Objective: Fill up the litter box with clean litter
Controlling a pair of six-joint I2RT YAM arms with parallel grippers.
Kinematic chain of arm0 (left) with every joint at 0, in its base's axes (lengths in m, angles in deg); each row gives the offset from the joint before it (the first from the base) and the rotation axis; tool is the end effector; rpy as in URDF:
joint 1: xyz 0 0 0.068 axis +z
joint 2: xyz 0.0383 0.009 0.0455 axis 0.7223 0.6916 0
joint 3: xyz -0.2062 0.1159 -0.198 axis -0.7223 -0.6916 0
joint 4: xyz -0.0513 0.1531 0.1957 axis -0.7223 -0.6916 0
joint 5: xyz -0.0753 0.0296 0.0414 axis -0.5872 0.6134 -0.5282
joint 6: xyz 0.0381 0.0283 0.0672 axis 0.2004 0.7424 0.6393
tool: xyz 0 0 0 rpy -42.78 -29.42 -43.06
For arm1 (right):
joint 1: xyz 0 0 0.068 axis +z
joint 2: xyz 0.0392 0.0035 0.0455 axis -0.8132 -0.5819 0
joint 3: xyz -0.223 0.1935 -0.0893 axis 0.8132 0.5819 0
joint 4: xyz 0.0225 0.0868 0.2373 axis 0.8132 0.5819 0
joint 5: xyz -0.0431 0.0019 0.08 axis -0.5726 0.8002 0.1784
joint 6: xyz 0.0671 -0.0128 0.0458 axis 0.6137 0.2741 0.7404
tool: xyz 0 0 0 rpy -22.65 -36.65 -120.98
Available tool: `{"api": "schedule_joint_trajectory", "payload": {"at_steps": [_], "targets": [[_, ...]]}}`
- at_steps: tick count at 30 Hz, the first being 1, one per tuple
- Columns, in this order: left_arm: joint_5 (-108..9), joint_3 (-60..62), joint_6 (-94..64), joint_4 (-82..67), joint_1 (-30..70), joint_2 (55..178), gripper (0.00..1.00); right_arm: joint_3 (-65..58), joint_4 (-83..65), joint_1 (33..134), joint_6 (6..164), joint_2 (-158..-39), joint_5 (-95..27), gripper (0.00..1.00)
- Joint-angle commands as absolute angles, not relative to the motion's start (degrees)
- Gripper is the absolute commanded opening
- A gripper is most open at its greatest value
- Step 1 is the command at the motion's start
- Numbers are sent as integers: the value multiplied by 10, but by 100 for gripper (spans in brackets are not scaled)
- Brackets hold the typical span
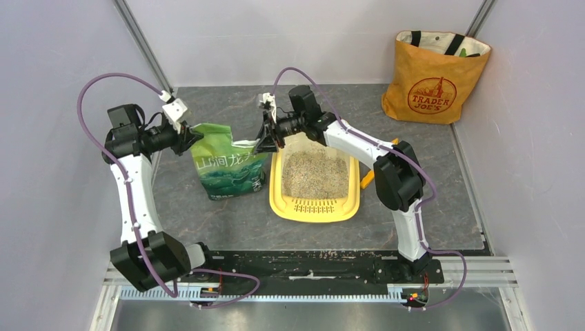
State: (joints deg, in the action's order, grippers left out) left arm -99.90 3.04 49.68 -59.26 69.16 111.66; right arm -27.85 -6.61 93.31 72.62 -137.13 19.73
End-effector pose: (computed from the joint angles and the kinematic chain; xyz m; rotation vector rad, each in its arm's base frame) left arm 0.2345 0.0327 0.3930 0.9267 1.7403 -0.3713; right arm 0.3598 0.3707 0.3078 -1.3842 1.4616 1.4144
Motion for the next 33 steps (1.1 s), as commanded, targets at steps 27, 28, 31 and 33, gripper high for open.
{"api": "schedule_joint_trajectory", "payload": {"at_steps": [27,28,31,33], "targets": [[-1021,74,608,-753,727,1026,83,-418,100,924,951,-1449,218,0],[-1037,58,633,-754,725,1000,84,-419,102,923,958,-1450,220,0],[-1040,7,708,-751,689,947,88,-421,105,924,966,-1451,233,0],[-995,-31,553,-600,664,933,89,-416,105,924,954,-1442,239,0]]}}
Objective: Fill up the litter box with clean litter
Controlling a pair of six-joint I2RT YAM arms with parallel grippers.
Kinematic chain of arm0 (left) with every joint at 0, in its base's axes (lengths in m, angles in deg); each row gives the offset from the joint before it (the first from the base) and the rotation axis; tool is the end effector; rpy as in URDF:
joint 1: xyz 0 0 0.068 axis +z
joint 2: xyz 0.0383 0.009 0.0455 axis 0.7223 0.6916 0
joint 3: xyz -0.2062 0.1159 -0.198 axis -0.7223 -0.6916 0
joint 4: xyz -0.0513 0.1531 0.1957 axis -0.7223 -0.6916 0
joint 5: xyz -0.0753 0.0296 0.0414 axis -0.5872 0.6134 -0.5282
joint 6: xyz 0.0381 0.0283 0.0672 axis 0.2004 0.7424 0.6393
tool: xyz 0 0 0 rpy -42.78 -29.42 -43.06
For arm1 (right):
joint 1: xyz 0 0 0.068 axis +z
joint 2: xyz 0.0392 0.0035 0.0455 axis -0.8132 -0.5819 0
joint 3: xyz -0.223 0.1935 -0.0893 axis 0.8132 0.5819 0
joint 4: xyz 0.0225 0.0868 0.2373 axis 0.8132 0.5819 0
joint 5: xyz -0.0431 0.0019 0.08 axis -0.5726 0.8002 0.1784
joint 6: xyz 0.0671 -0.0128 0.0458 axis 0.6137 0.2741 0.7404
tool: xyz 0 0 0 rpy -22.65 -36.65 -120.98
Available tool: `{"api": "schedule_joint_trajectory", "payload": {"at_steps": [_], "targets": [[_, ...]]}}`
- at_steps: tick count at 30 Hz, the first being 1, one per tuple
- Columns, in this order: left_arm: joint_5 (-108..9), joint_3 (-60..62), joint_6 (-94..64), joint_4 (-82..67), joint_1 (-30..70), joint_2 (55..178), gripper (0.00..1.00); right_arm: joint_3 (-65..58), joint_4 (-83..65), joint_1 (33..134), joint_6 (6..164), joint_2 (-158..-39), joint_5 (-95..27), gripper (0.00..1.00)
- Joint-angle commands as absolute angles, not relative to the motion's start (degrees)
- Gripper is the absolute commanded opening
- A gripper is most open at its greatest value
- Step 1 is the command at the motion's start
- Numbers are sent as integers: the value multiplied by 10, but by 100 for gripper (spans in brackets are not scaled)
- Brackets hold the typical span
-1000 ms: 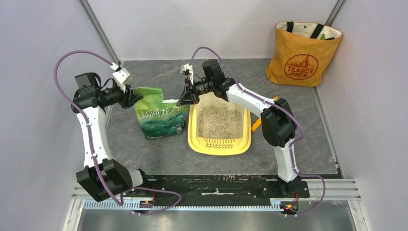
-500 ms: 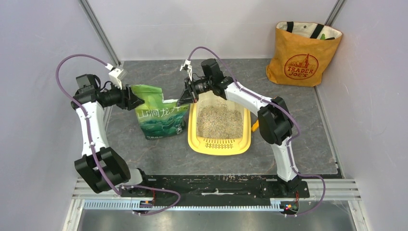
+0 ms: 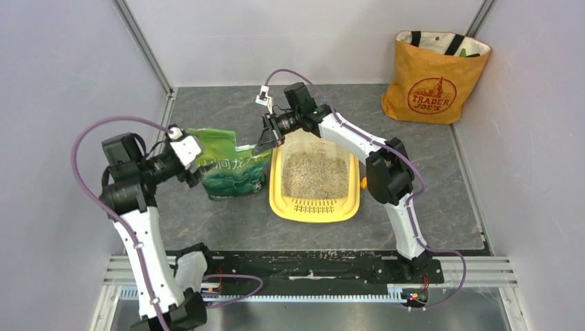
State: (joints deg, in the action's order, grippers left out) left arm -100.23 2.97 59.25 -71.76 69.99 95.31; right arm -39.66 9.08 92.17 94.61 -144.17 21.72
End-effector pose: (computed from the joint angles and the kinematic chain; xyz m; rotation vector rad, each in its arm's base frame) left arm 0.1412 -0.0050 0.4207 1.0696 1.6048 -0.2021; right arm 0.3825 0.3768 0.2908 -1.0927 1.9997 1.7066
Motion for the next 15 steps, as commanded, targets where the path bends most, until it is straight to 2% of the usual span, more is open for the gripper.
{"api": "schedule_joint_trajectory", "payload": {"at_steps": [1,3,5,10,13,15], "targets": [[-959,-45,446,-525,666,933,89,-411,104,924,941,-1436,238,0],[-956,-53,316,-427,706,948,90,-409,104,923,917,-1425,225,0],[-1042,-50,272,-409,764,978,91,-425,104,923,907,-1426,207,0],[-1068,-15,407,-564,799,1042,93,-497,135,924,899,-1451,189,0],[-1080,20,564,-721,810,1097,93,-502,135,925,890,-1451,188,0],[-1090,22,610,-760,811,1127,93,-498,136,926,883,-1450,188,0]]}}
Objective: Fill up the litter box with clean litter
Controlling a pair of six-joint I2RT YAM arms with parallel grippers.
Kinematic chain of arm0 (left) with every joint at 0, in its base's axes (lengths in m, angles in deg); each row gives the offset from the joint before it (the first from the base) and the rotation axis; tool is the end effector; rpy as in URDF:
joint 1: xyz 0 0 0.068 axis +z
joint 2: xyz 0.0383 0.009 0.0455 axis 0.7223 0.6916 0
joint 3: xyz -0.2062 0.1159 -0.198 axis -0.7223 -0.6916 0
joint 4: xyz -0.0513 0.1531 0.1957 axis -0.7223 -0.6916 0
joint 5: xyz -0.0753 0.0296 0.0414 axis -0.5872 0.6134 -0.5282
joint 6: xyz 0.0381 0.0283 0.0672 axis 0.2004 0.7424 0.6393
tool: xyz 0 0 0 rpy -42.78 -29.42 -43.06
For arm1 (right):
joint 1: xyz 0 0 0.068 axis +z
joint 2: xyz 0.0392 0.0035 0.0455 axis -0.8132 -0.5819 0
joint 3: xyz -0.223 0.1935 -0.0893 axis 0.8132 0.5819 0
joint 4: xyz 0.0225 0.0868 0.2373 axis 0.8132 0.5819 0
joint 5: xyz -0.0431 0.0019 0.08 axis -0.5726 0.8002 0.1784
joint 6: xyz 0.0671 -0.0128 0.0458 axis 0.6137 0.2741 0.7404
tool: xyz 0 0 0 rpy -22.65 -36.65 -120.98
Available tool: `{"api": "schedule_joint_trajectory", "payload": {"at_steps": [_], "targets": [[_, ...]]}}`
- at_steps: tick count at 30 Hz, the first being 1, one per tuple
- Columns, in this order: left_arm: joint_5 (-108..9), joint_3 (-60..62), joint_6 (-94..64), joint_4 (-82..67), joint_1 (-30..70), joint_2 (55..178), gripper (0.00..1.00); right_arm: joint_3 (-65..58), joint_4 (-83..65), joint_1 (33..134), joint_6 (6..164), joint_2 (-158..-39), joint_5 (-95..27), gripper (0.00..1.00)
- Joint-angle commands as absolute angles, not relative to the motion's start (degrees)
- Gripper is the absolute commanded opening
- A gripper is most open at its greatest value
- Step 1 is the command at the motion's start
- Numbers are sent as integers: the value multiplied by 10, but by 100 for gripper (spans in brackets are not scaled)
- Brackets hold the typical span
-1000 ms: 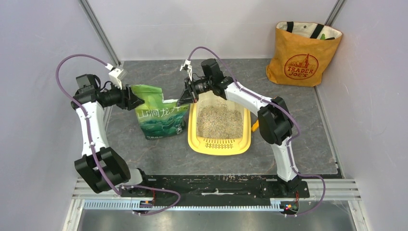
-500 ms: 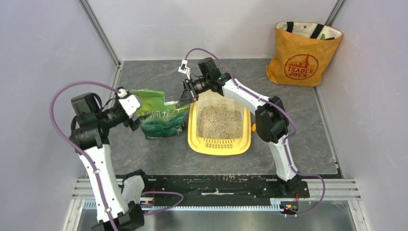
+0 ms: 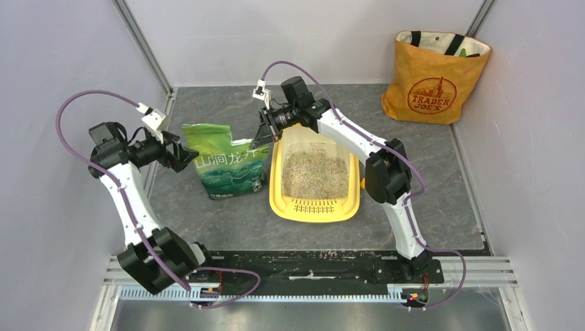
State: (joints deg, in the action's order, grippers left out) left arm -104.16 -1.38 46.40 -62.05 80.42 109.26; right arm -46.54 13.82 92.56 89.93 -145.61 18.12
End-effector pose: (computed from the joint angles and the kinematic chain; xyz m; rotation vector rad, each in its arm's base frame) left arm 0.2093 0.0650 0.3777 0.6761 1.8315 -0.4114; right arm 0.3885 0.3834 0.3083 -1.1318 1.9410 1.5994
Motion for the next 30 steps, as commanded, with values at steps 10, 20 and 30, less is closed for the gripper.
{"api": "schedule_joint_trajectory", "payload": {"at_steps": [10,20,30], "targets": [[-1143,-12,716,-787,765,1218,94,-518,127,944,861,-1455,194,0],[-1153,33,916,-962,803,1281,2,-481,118,946,831,-1433,204,51],[-1162,69,1042,-1038,828,1340,2,-258,-126,924,796,-1375,150,93]]}}
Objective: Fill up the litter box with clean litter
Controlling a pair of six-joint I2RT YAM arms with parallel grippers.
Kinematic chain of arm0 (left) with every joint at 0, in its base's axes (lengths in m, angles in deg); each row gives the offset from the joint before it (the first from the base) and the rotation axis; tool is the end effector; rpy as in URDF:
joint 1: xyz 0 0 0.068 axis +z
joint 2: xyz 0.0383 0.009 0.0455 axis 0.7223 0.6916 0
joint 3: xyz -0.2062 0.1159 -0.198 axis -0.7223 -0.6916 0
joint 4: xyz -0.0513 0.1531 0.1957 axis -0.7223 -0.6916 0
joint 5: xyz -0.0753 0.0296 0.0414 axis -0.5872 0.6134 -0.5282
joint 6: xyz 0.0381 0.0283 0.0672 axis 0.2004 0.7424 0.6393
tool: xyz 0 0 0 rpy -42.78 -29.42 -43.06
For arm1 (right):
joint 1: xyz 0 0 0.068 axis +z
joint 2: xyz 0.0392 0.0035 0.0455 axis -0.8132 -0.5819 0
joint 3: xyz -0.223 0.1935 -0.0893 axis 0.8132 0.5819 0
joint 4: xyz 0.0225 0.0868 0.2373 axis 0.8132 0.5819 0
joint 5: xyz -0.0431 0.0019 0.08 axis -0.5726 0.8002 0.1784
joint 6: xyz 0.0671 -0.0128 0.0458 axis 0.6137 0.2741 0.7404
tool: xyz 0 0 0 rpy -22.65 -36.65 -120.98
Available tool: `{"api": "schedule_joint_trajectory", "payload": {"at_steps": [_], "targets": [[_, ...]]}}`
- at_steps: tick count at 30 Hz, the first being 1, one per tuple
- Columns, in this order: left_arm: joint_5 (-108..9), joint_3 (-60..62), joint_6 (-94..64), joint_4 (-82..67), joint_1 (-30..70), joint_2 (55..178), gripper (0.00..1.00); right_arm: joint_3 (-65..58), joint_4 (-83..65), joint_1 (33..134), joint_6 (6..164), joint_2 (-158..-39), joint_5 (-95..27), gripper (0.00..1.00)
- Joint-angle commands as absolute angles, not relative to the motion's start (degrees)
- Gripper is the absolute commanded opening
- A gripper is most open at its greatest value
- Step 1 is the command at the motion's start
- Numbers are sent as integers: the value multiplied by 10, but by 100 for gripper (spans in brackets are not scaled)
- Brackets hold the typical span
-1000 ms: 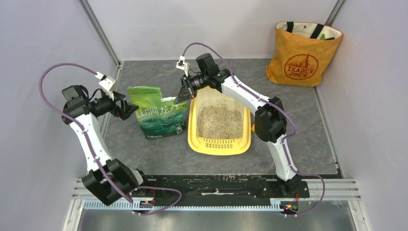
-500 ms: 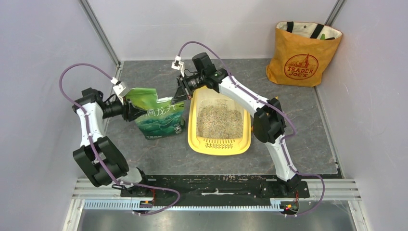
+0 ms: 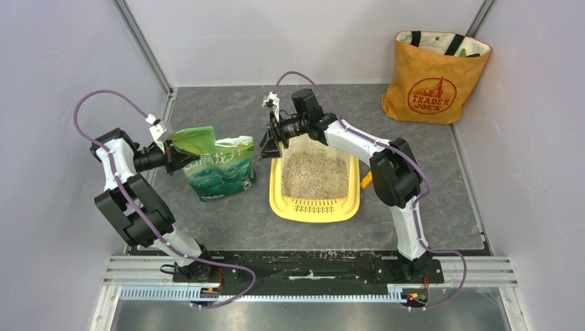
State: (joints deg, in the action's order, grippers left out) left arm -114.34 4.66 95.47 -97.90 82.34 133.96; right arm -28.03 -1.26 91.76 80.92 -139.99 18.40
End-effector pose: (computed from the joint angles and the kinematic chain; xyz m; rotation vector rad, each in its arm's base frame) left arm 0.2452 0.0940 0.3117 0.8406 1.7366 -0.7812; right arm 0.3748 0.3637 0.2743 -1.2438 1.7641 1.5039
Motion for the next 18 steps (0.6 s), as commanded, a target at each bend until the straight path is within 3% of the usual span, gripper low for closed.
{"api": "schedule_joint_trajectory", "payload": {"at_steps": [1,7,10,11,13,14,18], "targets": [[-1159,70,1039,-1038,828,1341,2,-258,-142,928,793,-1381,140,93],[-1153,71,1021,-1037,828,1334,2,-285,-222,947,794,-1424,140,93],[-1153,76,1011,-1037,828,1336,2,-278,-257,959,806,-1424,158,88],[-1155,80,1004,-1037,828,1337,2,-276,-256,963,805,-1422,164,76],[-1161,93,980,-1037,829,1341,2,-275,-250,966,813,-1414,181,20],[-1160,102,961,-1037,829,1343,2,-275,-250,964,827,-1406,186,0],[-1107,138,872,-1007,832,1340,2,-300,-217,937,875,-1353,184,0]]}}
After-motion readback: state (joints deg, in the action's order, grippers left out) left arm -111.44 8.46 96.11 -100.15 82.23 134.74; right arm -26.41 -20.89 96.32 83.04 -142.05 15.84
